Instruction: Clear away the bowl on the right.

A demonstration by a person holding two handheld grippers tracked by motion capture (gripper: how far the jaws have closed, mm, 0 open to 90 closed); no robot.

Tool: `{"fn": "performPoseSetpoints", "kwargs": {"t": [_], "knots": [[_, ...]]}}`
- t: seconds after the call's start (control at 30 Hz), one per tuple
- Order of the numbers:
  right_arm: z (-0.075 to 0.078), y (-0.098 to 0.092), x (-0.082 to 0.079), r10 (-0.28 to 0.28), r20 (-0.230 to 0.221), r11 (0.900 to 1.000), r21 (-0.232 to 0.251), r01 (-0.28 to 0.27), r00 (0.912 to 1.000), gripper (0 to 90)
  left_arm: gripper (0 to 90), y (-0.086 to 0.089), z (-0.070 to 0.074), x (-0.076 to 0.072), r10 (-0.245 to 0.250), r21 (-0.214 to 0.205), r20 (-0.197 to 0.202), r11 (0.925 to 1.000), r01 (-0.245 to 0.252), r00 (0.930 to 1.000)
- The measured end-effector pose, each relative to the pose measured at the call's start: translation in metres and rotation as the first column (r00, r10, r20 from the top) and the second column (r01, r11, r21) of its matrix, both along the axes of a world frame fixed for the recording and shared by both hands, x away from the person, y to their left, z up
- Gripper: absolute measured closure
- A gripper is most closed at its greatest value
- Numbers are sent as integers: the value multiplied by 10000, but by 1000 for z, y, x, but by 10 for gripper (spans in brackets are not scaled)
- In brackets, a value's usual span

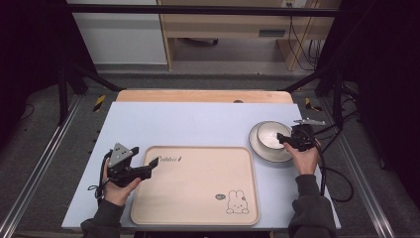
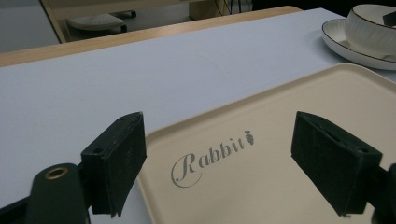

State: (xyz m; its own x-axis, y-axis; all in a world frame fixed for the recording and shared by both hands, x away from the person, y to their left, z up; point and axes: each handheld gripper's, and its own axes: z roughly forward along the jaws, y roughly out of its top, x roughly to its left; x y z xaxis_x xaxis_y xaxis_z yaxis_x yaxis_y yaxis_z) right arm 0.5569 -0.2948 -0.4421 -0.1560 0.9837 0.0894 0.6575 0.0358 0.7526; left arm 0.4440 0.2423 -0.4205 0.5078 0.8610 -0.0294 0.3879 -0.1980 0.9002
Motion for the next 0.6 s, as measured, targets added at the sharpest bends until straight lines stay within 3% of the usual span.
{"fn": "performPoseSetpoints", "kwargs": {"t": [0.2, 0.6], "knots": [[-1, -2, 1, -20, -173, 10000, 59, 21, 9998, 448, 176, -1, -1, 0, -11, 27, -23, 10000, 11, 10000], [-6, -4, 6, -104, -1028, 9989, 435, 150, 9946, 623, 181, -1, -2, 1, -31, 83, -68, 10000, 31, 10000]]}}
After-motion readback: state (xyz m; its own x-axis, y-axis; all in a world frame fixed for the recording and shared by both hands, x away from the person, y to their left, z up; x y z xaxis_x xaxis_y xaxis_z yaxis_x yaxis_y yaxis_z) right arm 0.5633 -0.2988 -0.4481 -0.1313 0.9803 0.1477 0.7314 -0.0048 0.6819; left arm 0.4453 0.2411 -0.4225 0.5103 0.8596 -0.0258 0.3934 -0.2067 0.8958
